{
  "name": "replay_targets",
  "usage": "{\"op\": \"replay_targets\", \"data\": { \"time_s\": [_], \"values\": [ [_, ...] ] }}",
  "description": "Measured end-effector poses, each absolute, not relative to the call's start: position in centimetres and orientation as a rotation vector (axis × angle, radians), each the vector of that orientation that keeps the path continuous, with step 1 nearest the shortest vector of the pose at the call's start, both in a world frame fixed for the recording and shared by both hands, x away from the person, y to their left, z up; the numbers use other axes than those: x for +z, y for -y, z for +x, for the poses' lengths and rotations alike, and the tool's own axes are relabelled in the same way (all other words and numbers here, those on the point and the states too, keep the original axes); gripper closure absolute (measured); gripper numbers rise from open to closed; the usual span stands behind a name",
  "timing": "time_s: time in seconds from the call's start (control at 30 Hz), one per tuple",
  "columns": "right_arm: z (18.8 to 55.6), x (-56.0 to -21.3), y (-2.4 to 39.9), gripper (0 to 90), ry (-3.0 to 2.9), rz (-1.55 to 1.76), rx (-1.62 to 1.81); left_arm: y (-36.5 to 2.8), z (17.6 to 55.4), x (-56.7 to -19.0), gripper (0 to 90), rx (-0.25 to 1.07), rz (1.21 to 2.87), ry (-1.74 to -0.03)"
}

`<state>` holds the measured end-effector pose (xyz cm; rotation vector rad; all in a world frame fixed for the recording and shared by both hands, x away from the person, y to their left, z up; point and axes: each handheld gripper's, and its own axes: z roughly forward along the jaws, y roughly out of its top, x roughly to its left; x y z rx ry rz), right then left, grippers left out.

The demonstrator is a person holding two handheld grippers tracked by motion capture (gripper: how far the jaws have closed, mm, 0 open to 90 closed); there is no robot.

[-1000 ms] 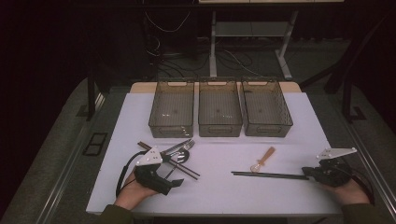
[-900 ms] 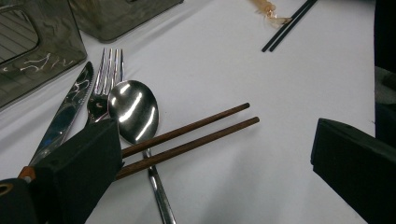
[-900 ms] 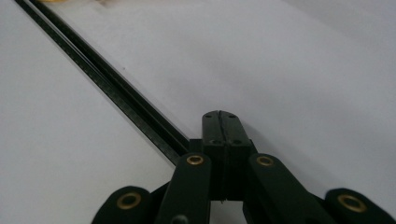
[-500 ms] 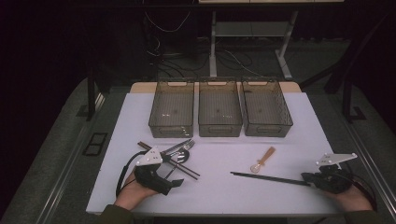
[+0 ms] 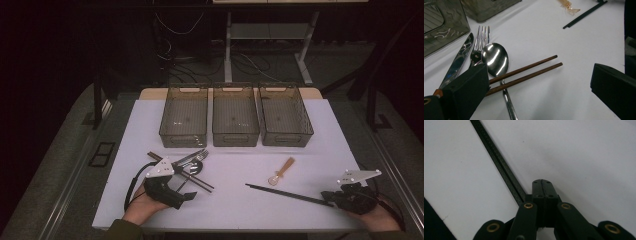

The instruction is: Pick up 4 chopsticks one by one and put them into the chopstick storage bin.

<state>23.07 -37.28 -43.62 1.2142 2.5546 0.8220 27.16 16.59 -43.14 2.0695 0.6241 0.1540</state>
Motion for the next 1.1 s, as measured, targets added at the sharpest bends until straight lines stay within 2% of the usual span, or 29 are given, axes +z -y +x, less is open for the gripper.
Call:
{"op": "replay_targets", "data": {
  "time_s": [1.1],
  "values": [
    [22.1,-43.7,35.7,89.9,-2.704,1.015,0.887,-16.5,27.1,-43.2,1.3,0.148,2.072,-0.617]
  ]
}}
